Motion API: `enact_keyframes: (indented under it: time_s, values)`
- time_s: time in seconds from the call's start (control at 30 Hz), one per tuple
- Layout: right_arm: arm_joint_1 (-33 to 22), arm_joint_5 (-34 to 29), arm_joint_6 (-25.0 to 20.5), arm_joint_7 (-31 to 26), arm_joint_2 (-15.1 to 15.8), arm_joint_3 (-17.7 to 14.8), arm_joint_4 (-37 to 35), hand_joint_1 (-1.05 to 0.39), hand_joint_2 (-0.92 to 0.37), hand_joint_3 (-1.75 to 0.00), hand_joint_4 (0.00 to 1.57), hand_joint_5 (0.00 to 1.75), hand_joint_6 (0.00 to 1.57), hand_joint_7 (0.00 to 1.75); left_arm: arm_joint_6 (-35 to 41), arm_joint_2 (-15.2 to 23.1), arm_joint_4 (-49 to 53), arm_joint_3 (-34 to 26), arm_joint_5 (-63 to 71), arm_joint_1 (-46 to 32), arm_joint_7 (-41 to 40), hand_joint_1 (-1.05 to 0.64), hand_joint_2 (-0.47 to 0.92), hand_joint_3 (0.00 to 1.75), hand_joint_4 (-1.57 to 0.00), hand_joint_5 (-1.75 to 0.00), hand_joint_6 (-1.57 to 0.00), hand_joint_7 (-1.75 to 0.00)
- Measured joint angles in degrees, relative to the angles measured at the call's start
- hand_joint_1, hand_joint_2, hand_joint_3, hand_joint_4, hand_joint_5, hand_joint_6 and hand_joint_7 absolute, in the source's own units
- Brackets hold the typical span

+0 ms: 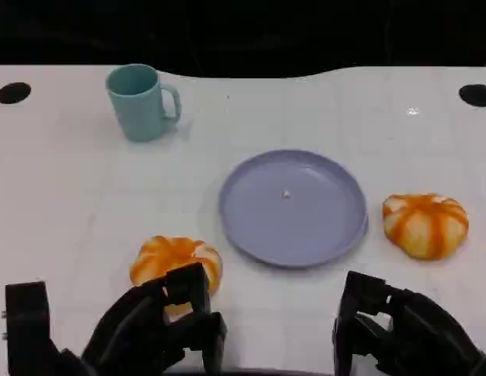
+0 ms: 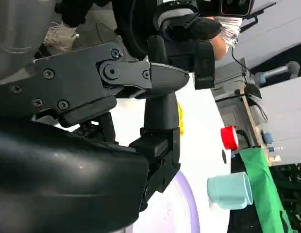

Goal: Grasp the bread from the table and place it into the plate.

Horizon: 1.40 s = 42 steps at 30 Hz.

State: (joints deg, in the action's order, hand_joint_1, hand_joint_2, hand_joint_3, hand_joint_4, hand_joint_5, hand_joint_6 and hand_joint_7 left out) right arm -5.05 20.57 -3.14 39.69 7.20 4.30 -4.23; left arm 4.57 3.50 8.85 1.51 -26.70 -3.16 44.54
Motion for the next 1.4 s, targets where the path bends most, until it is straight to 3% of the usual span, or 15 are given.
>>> enact_keyframes:
  time_s: [0.77, 0.97, 1.03, 1.13, 1.17, 1.3, 1.4]
  values:
    - [0.27, 0.03, -0.08, -0.04, -0.03, -0.02, -0.05, -0.50, -0.92, -0.42, 0.58, 1.75, 0.43, 1.68, -1.77, -0.26, 0.33, -0.22, 0.00, 0.10, 0.28, -0.65, 0.92, 0.21, -0.82, -1.75, -0.58, -1.75]
    - [0.40, 0.01, 0.25, 0.05, -0.05, -0.01, -0.18, -0.49, -0.92, -0.42, 0.59, 1.75, 0.43, 1.68, -4.84, -1.80, -0.36, -1.38, 0.09, -0.16, -1.35, -0.66, 0.92, 0.19, -0.60, -1.75, -0.53, -1.40]
    - [0.40, 0.02, 0.24, 0.04, -0.05, -0.01, -0.18, -0.49, -0.92, -0.42, 0.59, 1.75, 0.43, 1.68, -6.64, -1.80, -1.22, -1.43, 0.95, -0.24, -1.71, -0.66, 0.92, 0.17, -0.46, -1.60, -0.43, -1.15]
    - [0.40, 0.03, 0.25, 0.08, -0.06, -0.01, -0.18, -0.48, -0.92, -0.42, 0.59, 1.75, 0.43, 1.68, -10.66, -1.47, -2.86, -1.48, 4.51, -0.24, -3.79, -0.60, 0.92, 0.18, -0.45, -1.25, -0.47, -0.58]
    - [0.40, 0.03, 0.25, 0.08, -0.06, 0.00, -0.18, -0.48, -0.92, -0.42, 0.59, 1.75, 0.43, 1.68, -12.56, -1.21, -3.44, -1.51, 6.31, -0.21, -4.88, -0.58, 0.92, 0.19, -0.45, -1.19, -0.47, -0.47]
    - [0.40, -0.06, 0.30, 0.04, -0.07, 0.01, -0.18, -0.48, -0.92, -0.42, 0.59, 1.75, 0.44, 1.67, -20.98, 1.49, -4.49, -1.70, 14.28, 0.41, -8.72, -0.64, 0.92, 0.18, -0.42, -1.02, -0.45, -0.16]
    - [0.42, -0.08, 0.31, 0.03, -0.08, 0.15, -0.18, -0.49, -0.92, -0.42, 0.59, 1.75, 0.44, 1.67, -25.16, 4.52, -5.27, -1.74, 20.71, 1.46, -11.87, -0.66, 0.92, 0.12, -0.42, -0.82, -0.42, -0.04]
